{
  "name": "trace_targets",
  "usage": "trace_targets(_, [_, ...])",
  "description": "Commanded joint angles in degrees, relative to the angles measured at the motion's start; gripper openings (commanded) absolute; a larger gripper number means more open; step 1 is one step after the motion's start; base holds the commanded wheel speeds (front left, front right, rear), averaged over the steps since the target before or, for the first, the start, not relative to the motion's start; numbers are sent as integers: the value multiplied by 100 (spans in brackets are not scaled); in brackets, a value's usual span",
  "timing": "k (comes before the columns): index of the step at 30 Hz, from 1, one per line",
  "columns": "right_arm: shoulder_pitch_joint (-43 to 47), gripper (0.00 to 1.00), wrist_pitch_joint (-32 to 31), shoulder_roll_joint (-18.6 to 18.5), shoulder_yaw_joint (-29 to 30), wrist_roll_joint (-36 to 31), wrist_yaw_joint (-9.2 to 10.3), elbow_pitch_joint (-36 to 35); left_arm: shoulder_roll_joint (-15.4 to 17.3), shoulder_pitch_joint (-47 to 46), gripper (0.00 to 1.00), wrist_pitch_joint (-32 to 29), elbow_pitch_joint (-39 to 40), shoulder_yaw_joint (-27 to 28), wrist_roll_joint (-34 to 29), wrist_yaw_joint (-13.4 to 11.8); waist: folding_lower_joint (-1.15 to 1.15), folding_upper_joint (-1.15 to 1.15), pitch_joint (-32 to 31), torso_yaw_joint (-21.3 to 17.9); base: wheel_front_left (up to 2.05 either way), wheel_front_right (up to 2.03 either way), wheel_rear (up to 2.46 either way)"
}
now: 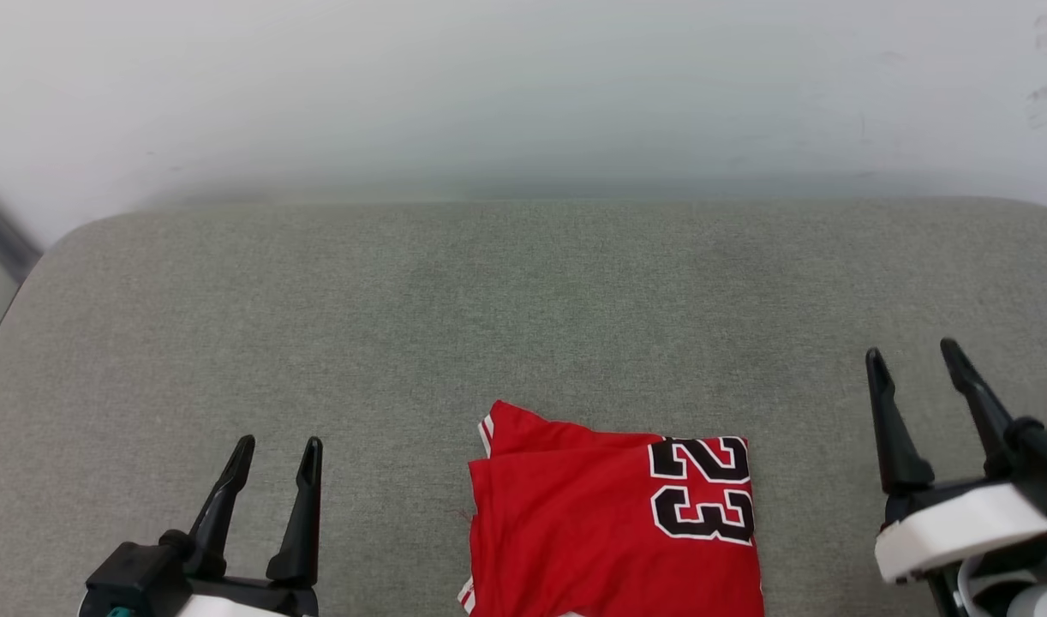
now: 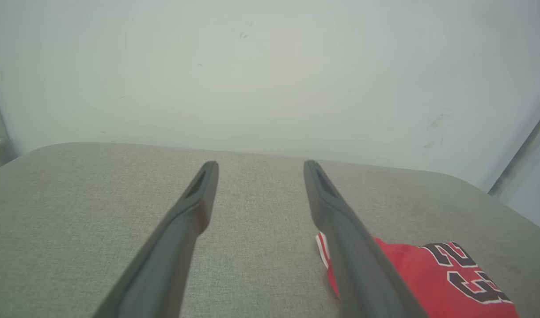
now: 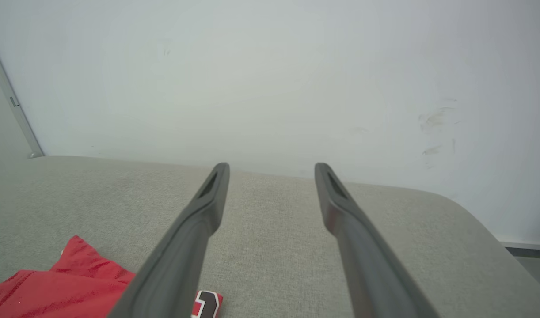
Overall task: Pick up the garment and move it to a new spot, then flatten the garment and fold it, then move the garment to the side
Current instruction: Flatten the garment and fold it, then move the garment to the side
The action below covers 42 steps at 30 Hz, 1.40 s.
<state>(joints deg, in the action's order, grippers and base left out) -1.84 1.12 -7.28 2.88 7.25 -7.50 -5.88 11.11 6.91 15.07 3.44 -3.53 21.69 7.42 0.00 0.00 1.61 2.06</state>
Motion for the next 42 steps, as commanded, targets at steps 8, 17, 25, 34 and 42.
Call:
trace_targets(8, [580,100,168,295,19,-2,2,-341,-61,208,100,12,184,20,-38,7,0,0,-23,20,0,0,0])
trace_targets(17, [669,100,109,423,-64,-62,2,-236,-42,112,100,12,170,-51,-122,7,0,0,-4,52,0,0,0])
trace_targets(25, [766,100,-988,274,-261,-170,2,-412,18,17,100,12,110,-117,-164,7,0,0,141,88,0,0,0])
trace_targets(34, [444,100,-3895,226,-293,363,2,-716,-17,-198,100,11,-31,-216,-137,7,0,0,476,290,0,0,0])
trace_targets(42, [106,100,-5441,403,-117,625,2,-388,-34,-433,100,11,-146,-464,-141,7,0,0,754,620,0,0,0])
